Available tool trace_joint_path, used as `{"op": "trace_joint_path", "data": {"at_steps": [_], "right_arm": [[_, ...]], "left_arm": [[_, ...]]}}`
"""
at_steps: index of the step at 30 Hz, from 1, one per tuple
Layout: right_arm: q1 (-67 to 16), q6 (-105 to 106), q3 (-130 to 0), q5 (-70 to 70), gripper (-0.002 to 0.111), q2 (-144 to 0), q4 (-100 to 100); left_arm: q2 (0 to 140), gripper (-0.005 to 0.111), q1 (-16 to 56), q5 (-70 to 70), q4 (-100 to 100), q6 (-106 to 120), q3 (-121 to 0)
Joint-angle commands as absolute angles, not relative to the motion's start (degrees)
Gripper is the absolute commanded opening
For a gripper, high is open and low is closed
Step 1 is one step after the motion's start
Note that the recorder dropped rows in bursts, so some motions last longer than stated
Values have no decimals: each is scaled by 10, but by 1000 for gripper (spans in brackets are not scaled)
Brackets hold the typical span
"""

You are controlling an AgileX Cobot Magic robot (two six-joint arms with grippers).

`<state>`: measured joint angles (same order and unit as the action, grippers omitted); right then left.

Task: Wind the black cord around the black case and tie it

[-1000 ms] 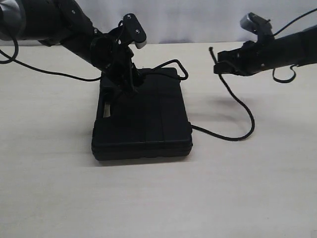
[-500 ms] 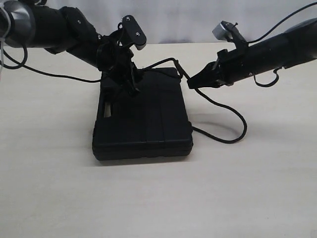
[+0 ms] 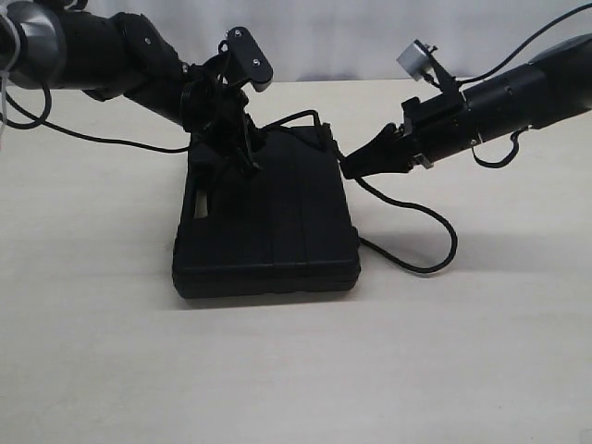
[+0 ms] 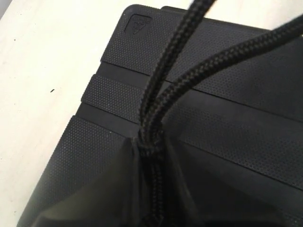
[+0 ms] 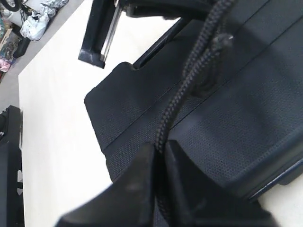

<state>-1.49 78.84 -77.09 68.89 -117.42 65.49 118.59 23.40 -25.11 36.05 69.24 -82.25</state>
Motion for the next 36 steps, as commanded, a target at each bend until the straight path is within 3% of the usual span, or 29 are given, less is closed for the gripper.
{"op": "trace_joint_path", "data": {"at_steps": [1, 14, 22, 36], "right_arm": [[-15, 797, -773, 700, 4, -1171, 650], [-15, 773, -756, 700, 4, -1171, 687], [-15, 682, -756, 594, 4, -1171, 638], [-15, 686, -756, 583, 4, -1171, 657]], "left_arm": [[1186, 0, 237, -233, 367, 691, -823], [1187, 0, 239, -224, 368, 675, -823], [1174, 0, 241, -268, 368, 692, -823], [1169, 0, 287, -310, 366, 751, -823]]}}
